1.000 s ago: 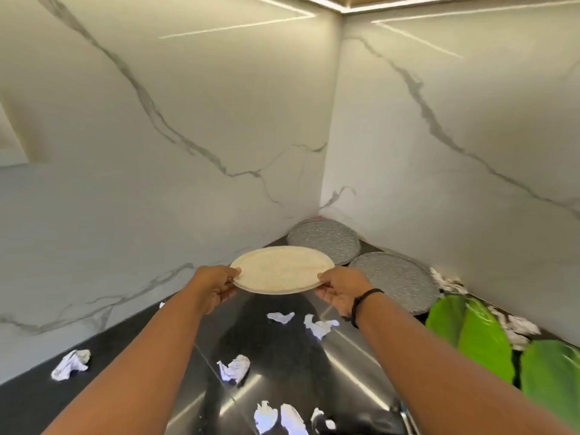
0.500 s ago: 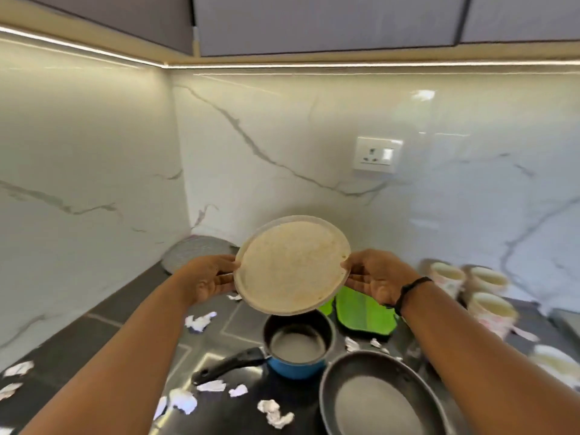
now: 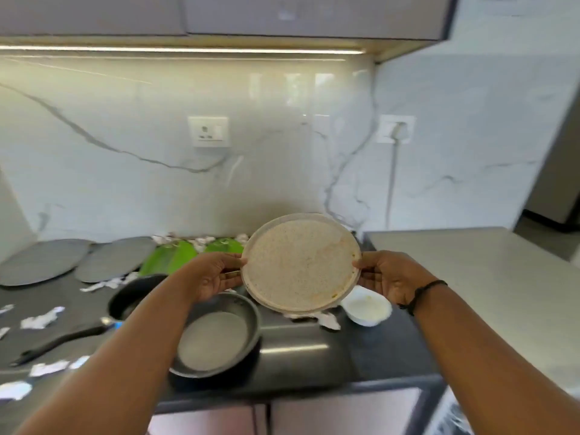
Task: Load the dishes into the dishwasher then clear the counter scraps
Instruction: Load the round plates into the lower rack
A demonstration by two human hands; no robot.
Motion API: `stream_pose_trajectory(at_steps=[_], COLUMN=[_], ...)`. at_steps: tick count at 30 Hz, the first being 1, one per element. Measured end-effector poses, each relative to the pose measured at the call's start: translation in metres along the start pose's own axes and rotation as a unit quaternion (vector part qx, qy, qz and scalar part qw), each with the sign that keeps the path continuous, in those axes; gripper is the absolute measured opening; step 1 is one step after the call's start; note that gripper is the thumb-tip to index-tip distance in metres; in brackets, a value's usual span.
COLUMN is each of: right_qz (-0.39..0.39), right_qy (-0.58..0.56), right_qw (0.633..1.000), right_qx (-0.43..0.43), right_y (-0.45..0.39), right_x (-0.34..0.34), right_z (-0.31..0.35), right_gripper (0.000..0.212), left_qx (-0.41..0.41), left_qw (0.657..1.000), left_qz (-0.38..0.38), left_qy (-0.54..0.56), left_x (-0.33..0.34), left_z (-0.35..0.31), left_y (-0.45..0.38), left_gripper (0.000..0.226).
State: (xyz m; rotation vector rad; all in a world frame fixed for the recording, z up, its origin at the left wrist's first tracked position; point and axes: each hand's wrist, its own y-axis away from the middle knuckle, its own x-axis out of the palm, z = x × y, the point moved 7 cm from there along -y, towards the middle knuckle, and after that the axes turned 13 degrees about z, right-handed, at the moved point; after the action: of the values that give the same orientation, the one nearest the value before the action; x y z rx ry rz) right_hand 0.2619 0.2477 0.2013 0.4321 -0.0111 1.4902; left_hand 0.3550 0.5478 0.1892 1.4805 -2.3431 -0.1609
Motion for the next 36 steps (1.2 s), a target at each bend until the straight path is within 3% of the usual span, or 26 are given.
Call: stream_pose_trajectory(at_steps=[5, 9, 16, 26, 36], right_qz=[-0.106, -0.196, -0.385, -0.569, -0.716], right_qy=[0.029, 0.016, -0.066, -0.065, -0.030], right_qw=[0.994, 0.980, 0.921, 0.819, 0.696], right_qx=[-0.022, -0.020, -0.010, 0.009, 0.053], right_y=[0.123, 0.233, 0.389, 0.484, 0.496], right_x=[-0.165, -0.282, -0.408, -0.508, -0.561], right_z=[-0.009, -0.026, -0.087, -0.146, -0.221], right_gripper=[0.016, 0.017, 0.016, 0.014, 0.019], left_qx=[-0.050, -0.083, -0.136, -0.129, -0.008], left_qw=[0.994, 0.971, 0.913, 0.838, 0.779], left_qz=[0.089, 0.210, 0.350, 0.472, 0.521], left_qy=[-0.029, -0.080, -0.157, -0.241, -0.349], left_x=[0.173, 0.321, 0.517, 0.688, 0.776], left_z=[0.067, 0.122, 0.212, 0.301, 0.376], left_y=[-0.019, -0.029, -0.033, -0.057, -0.099], left_gripper=[0.015, 0.017, 0.007, 0.014, 0.003])
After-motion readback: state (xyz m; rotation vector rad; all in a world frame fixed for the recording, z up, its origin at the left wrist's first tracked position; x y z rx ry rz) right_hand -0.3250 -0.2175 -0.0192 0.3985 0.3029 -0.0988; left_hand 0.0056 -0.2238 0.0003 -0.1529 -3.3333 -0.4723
